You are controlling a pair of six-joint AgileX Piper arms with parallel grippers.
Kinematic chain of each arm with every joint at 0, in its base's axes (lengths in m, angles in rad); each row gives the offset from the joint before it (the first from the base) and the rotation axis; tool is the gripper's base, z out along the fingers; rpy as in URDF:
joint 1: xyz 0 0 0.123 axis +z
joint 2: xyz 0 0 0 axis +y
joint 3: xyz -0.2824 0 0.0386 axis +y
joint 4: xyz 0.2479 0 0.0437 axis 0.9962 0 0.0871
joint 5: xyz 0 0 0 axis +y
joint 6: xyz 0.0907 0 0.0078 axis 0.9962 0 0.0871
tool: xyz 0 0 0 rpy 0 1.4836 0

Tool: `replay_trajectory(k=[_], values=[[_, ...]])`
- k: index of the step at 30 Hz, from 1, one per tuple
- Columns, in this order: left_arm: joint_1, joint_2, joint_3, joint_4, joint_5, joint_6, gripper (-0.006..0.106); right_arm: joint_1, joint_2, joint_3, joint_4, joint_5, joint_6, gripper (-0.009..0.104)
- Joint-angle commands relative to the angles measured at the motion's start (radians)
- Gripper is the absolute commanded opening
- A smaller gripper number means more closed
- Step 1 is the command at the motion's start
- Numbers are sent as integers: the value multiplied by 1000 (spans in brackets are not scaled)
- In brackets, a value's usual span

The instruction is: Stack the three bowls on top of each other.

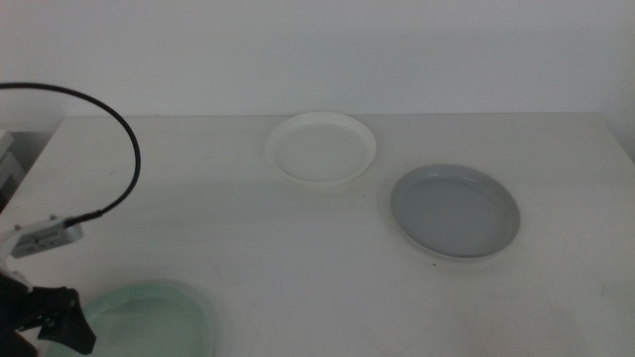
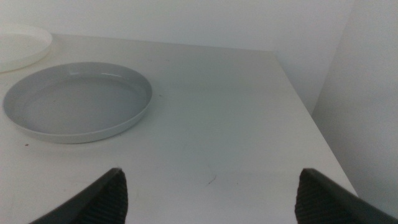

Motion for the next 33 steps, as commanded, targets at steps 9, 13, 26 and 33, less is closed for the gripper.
replay_trajectory(k=[9, 13, 26, 33], values=[[1, 56, -17, -31, 9, -13, 70, -5, -19, -6, -10, -76, -6, 94], [1, 57, -17, -31, 15, -24, 33, -5, -19, -6, -10, -76, -6, 94], [-1, -55, -22, -26, 72, -115, 6, -5, -19, -6, -10, -76, -6, 94], [-1, -167, -89, -58, 170, -188, 2, -5, -19, -6, -10, -76, -6, 94]])
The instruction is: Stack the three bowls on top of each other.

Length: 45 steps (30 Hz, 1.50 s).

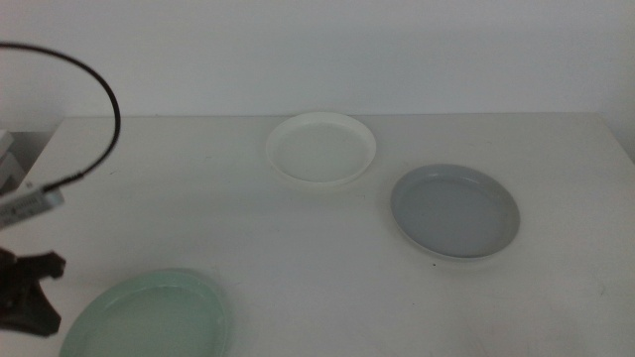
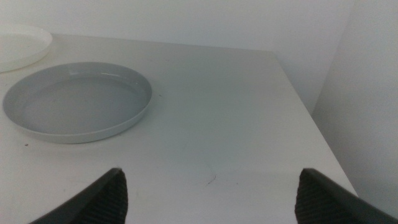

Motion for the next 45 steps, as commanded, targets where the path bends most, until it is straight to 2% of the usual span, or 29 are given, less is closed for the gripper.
replay_trajectory(k=[1, 10, 14, 20, 23, 26, 28, 33, 35, 39, 45], values=[[-7, -58, -58, -58, 63, -32, 2, -5, -19, -6, -10, -76, -6, 94], [-230, -53, -248, -66, 49, -187, 0, -5, -18, -6, -10, -76, -6, 94], [-329, 5, -329, -56, 68, -204, 0, -5, -18, -6, -10, -76, -6, 94], [-382, 34, -351, 21, 75, -220, 1, -5, -18, -6, -10, -76, -6, 94], [-382, 16, -342, 130, 93, -291, 4, -5, -18, -6, -10, -76, -6, 94], [-379, -30, -287, 240, 92, -319, 14, -5, -18, -6, -10, -76, -6, 94], [-364, -72, -218, 272, 51, -314, 27, -5, -18, -6, -10, -76, -6, 94], [-253, -153, -43, 272, -81, -259, 84, -5, -18, -6, -10, -76, -6, 94], [-204, -156, 8, 234, -124, -203, 101, -5, -18, -6, -10, -76, -6, 94], [-167, -131, 87, 109, -233, -58, 102, -5, -18, -6, -10, -76, -6, 94], [-169, -35, 128, 43, -299, -17, 90, -5, -18, -6, -10, -76, -6, 94]])
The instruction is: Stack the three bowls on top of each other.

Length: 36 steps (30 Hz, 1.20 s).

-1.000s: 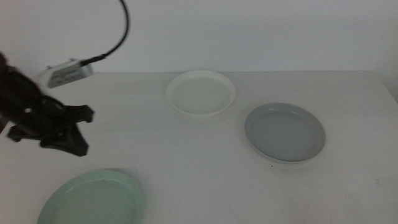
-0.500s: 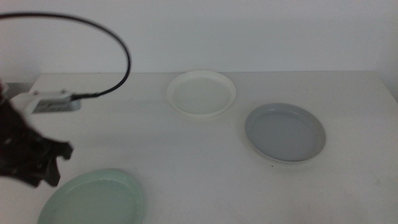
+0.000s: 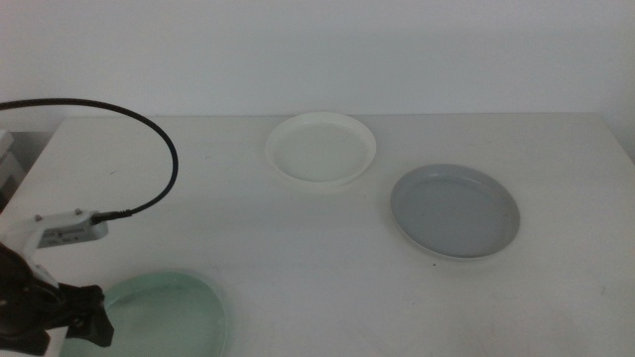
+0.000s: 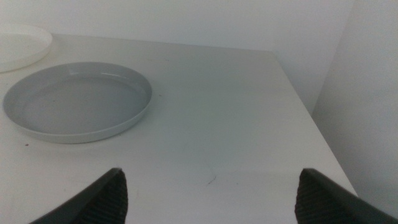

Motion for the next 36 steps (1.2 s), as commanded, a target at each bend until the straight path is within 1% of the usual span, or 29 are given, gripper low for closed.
replay_trajectory(k=[1, 5, 7, 9, 13, 14, 17, 20, 22, 25, 27, 30, 36], values=[[1, 13, -15, -41, -19, 8, 87, -5, -18, -6, -10, -76, -6, 94], [1, 82, -15, -41, -9, 8, 76, -5, -18, -6, -10, -76, -6, 94], [1, 108, -15, -46, 0, 6, 66, -5, -18, -6, -10, -76, -6, 94], [1, 129, -15, -47, 10, -1, 51, -5, -18, -6, -10, -76, -6, 94], [1, 132, -14, -32, 23, -34, 7, -5, -18, -6, -10, -76, -6, 94], [1, 132, -14, -19, 22, -38, 0, -5, -18, -6, -10, -76, -6, 94], [1, 132, -28, 19, 41, -63, 0, -5, -18, -6, -10, -76, -6, 94], [1, 123, -66, 27, 94, -85, 0, -5, -18, -6, -10, -76, -6, 94], [1, 104, -91, 0, 135, -86, 0, -5, -18, -6, -10, -76, -6, 94], [-13, 56, -136, -65, 155, -86, 0, -5, -18, -6, -10, -76, -6, 94], [-49, 28, -179, -85, 155, -90, 0, -5, -18, -6, -10, -76, -6, 94], [-113, 29, -265, -85, 171, -154, 0, -5, -18, -6, -10, -76, -6, 94], [-248, 115, -457, -88, 186, -226, 0, -5, -18, -6, -10, -76, -6, 94]])
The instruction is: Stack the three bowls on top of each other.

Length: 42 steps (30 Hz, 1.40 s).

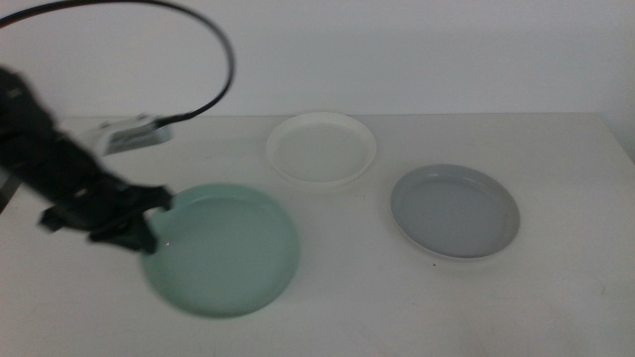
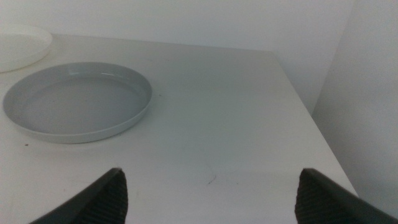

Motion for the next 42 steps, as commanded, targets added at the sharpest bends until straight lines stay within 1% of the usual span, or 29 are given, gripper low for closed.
replay_trajectory(k=[1, 8, 12, 20, 23, 25, 26, 28, 30, 33, 36, 38, 39, 40, 42], values=[[-50, 9, -96, -38, 17, -29, 0, -5, -18, -6, -10, -76, -6, 94], [-198, 181, -275, -64, 29, -45, 0, -5, -18, -6, -10, -76, -6, 94], [-249, 262, -332, -86, 32, -46, 0, -5, -18, -6, -10, -76, -6, 94], [-276, 356, -339, -192, 2, -16, 0, -5, -18, -6, -10, -76, -6, 94], [-284, 366, -339, -194, -5, -13, 0, -5, -18, -6, -10, -76, -6, 94], [-287, 367, -339, -190, -13, -13, 3, -5, -18, -6, -10, -76, -6, 94], [-290, 367, -339, -190, -21, -13, 7, -5, -18, -6, -10, -76, -6, 94], [-290, 367, -339, -192, -26, -13, 19, -5, -18, -6, -10, -76, -6, 94], [-290, 367, -339, -192, -26, -12, 40, -5, -18, -6, -10, -76, -6, 94], [-285, 356, -339, -188, -3, 9, 76, -5, -18, -6, -10, -76, -6, 94], [-264, 323, -339, -189, 22, 24, 105, -5, -18, -6, -10, -76, -6, 94], [-254, 287, -339, -187, 32, 24, 105, -5, -18, -6, -10, -76, -6, 94], [-254, 263, -339, -171, 27, 21, 105, -5, -18, -6, -10, -76, -6, 94], [-253, 241, -339, -150, 18, 10, 105, -5, -18, -6, -10, -76, -6, 94], [-253, 187, -339, -74, -28, -46, 105, -5, -18, -6, -10, -76, -6, 94]])
